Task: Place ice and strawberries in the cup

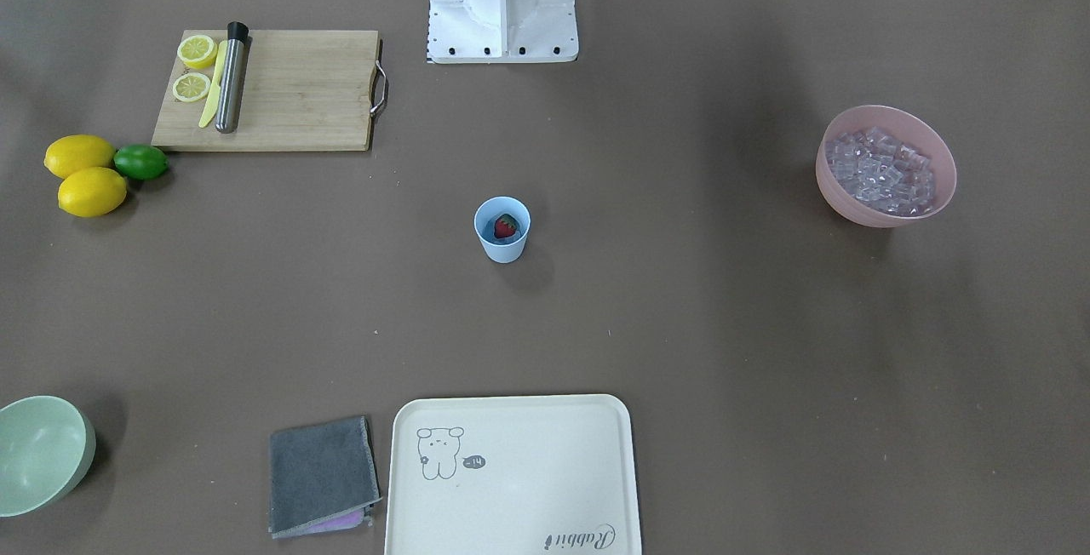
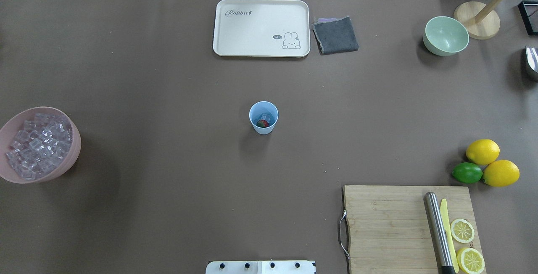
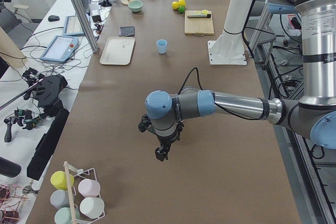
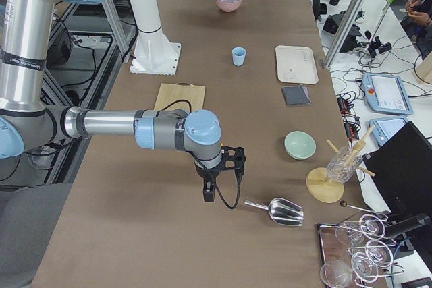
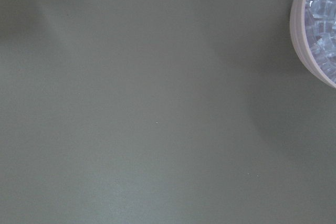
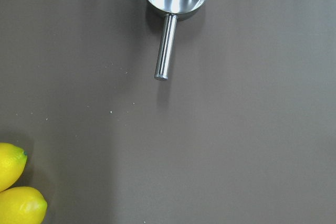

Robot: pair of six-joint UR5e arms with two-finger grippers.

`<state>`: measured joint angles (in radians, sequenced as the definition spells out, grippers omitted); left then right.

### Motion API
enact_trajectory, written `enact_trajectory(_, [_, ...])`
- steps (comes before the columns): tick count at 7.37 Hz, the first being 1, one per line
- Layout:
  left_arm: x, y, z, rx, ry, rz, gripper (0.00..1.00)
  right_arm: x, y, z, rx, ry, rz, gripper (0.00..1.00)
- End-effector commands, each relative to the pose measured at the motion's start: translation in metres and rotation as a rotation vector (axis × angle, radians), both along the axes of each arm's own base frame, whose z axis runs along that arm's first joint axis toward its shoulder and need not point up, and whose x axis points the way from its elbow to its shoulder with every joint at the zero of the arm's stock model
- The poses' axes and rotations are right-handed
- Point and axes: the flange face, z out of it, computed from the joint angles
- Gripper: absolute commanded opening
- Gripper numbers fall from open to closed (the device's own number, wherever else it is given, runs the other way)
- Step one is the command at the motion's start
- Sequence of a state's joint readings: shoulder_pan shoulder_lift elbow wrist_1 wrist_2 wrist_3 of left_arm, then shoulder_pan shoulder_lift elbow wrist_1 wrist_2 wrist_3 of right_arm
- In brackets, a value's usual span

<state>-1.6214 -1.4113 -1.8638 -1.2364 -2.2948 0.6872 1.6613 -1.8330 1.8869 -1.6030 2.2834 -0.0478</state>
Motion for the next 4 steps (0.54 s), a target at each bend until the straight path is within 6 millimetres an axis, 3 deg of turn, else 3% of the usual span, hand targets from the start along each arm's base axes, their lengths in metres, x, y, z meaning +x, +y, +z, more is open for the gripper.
enact_trajectory(1, [0.0,0.0001,0.0007,-0.002,0.0,0.0,0.99,0.0,0.0,0.0,0.0,-0.001,0.0,1.0])
enact_trajectory(4, [0.0012,0.0001,0.0057,-0.012,0.0,0.002,0.99,0.0,0.0,-0.0007,0.002,-0.001,-0.001,1.0])
